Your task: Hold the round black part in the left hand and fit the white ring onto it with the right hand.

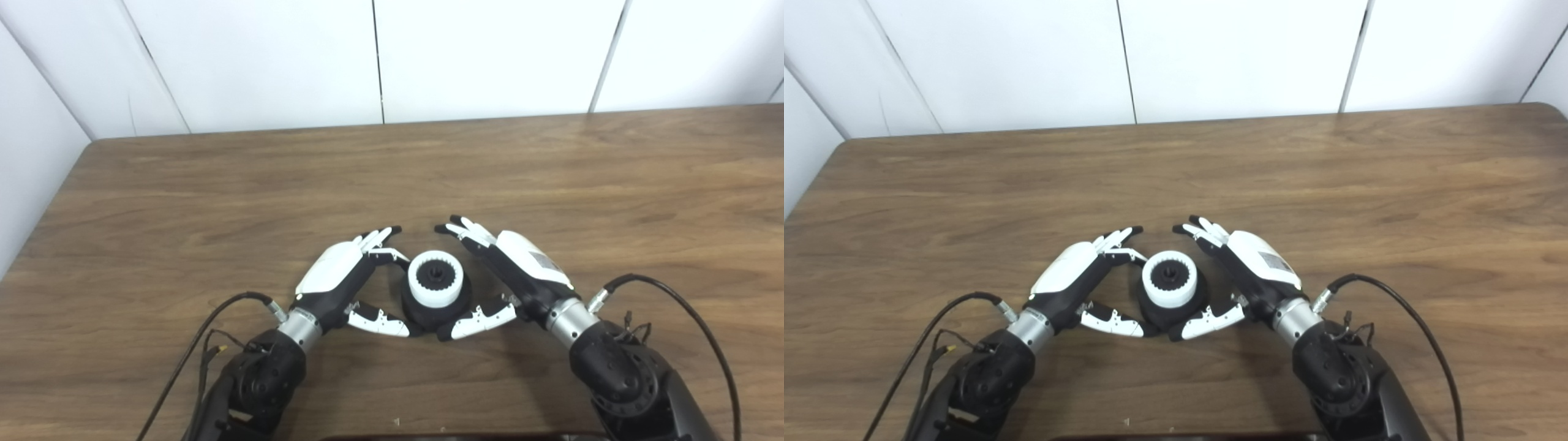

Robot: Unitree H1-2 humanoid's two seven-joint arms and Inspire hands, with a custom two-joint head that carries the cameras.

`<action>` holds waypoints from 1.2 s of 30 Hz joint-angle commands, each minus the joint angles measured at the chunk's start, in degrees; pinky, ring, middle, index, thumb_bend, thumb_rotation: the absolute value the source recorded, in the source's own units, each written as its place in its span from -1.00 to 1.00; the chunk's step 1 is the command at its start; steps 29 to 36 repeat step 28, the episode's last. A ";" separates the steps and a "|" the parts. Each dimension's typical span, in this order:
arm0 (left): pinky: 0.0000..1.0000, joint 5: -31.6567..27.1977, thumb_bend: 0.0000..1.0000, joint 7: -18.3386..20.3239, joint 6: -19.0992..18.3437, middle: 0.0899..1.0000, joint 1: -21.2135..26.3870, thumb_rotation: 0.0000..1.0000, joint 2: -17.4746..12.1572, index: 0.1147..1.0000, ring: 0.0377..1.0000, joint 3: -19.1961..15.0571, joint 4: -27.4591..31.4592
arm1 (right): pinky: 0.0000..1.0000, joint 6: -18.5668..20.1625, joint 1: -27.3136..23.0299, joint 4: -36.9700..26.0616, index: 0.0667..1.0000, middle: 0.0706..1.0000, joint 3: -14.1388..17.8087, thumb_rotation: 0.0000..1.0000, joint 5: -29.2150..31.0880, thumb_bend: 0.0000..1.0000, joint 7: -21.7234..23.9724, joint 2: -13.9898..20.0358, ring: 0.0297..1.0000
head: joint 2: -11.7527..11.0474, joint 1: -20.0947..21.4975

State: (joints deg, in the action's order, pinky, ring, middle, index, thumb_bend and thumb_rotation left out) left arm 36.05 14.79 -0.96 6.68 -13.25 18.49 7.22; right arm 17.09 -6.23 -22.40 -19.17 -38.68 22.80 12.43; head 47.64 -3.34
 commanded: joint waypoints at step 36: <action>1.00 -0.23 0.91 -3.29 3.24 1.00 1.30 -0.28 0.32 0.19 1.00 -0.33 0.00 | 0.85 3.11 -5.56 -1.44 1.00 1.00 4.47 -0.30 -0.82 1.00 6.02 8.79 1.00 | -2.29 1.16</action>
